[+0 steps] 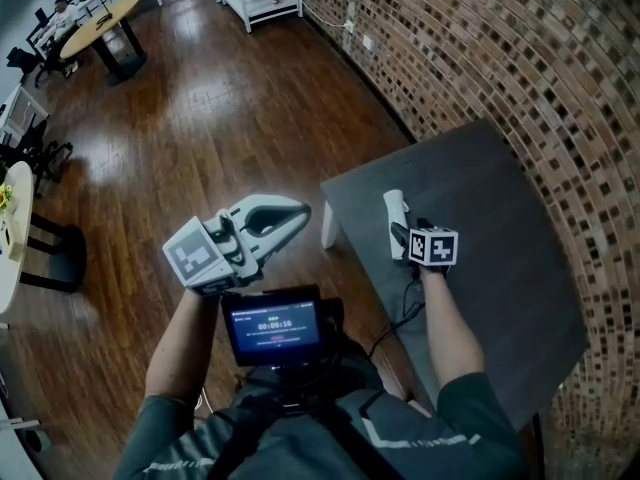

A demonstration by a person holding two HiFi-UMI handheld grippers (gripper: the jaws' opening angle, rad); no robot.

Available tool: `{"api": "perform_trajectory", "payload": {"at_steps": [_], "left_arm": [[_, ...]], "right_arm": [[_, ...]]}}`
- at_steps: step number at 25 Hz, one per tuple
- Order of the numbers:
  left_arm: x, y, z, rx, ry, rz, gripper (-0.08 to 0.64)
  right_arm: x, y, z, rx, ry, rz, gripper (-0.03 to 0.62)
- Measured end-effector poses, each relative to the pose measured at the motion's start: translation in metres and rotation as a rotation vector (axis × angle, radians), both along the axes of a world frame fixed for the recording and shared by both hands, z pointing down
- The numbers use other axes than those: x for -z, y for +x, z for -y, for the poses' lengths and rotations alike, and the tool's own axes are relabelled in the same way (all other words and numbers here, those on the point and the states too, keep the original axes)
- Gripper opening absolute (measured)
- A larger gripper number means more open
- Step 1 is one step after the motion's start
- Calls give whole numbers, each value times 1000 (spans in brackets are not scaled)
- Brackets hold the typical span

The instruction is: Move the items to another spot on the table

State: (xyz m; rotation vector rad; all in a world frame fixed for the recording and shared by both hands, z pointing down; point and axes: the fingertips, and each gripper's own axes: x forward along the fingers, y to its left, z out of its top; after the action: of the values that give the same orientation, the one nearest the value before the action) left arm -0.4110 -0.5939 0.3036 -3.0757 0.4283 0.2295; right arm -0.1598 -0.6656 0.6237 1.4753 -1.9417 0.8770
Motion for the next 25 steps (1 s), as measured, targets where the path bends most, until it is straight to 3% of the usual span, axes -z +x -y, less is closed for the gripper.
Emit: {"api": "perform_trajectory", "payload": {"at_steps": [7, 13, 19, 25], "left_arm": [[24, -20, -38, -26, 62, -37, -8], [19, -27, -66, -43, 65, 1, -8], [21, -28, -100, -106, 66, -24, -6], [32, -29, -110, -130, 64, -51, -8]], "right_arm": [[99, -39, -43, 19, 239, 73, 173], [180, -73, -100, 43, 462, 81, 23], [237, -97, -163, 58, 621, 74, 6], [271, -108, -197, 49, 686, 68, 5]]}}
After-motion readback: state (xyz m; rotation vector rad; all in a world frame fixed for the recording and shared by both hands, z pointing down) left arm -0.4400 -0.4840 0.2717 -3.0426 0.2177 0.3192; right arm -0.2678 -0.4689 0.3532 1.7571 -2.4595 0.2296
